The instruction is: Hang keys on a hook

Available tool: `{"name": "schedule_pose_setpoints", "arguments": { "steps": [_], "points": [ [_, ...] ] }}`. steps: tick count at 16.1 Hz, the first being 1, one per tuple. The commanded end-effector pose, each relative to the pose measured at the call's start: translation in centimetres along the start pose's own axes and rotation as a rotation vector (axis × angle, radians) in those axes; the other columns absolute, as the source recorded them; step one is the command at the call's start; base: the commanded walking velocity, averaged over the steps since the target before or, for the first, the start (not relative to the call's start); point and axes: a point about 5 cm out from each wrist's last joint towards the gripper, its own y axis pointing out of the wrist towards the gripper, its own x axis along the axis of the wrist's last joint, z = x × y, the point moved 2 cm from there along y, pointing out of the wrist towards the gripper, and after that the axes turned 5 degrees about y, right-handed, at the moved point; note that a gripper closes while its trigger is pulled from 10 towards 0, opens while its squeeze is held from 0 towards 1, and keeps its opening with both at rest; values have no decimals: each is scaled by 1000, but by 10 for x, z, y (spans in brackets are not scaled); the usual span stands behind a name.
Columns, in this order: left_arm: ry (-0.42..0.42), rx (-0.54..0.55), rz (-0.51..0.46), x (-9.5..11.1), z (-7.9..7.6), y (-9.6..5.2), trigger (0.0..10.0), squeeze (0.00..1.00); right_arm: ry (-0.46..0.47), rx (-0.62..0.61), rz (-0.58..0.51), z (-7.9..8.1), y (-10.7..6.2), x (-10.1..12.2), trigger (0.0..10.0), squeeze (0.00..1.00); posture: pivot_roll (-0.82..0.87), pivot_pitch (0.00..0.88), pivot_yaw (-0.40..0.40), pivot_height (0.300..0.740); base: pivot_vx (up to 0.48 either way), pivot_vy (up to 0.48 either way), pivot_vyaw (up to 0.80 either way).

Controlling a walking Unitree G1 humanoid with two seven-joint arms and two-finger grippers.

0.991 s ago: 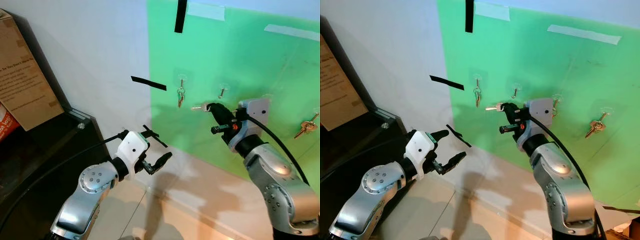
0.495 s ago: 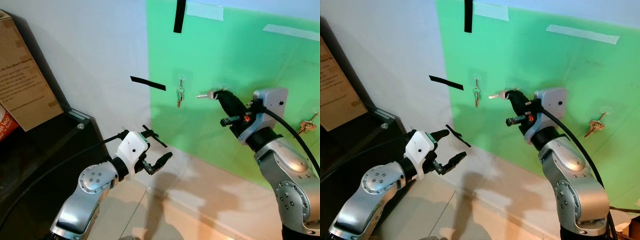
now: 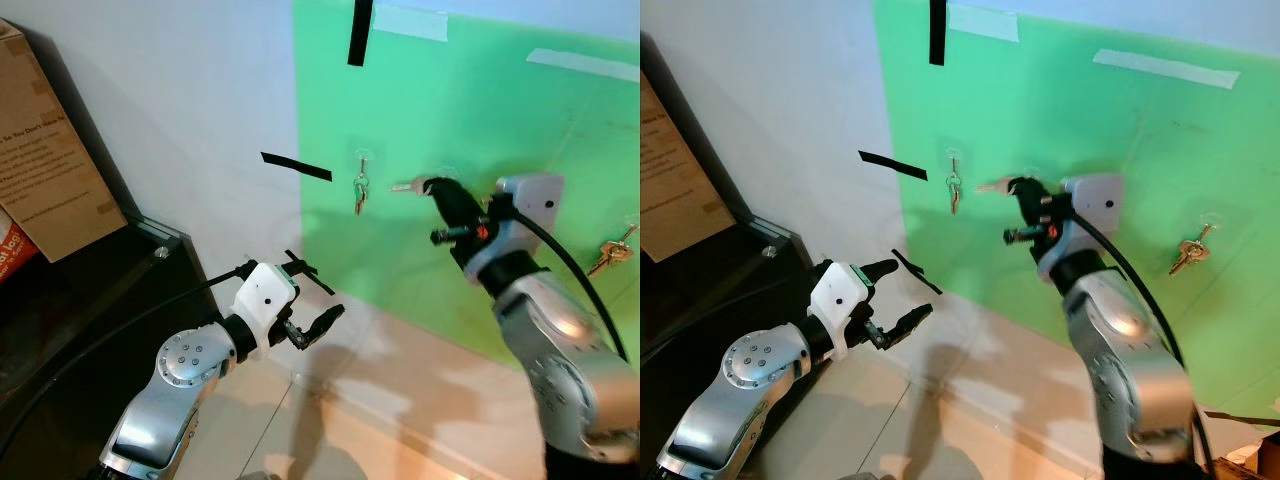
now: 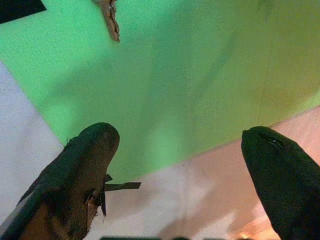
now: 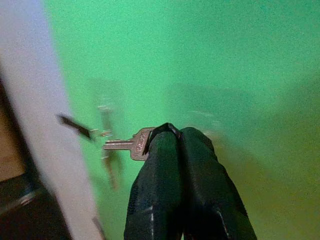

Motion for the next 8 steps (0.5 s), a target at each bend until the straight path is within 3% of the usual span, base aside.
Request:
{"name": "schedule_pose_setpoints", "arguments": {
  "steps": [1, 5, 8],
  "points": [
    [7, -14, -15, 4, -2, -1, 10000, 110, -8, -65, -30, -10, 3, 6, 10000, 0, -66, 0, 44, 740, 0, 0, 0],
    [5, -12, -11, 3, -2, -2, 10000, 110, -41, -141, -10, -24, 0, 2, 10000, 0, -62, 0, 41, 740, 0, 0, 0],
    [4, -13, -10, 3, -3, -2, 10000, 106, -58, -78, 58, -22, -7, -10, 10000, 0, -62, 0, 40, 740, 0, 0, 0]
  ]
}}
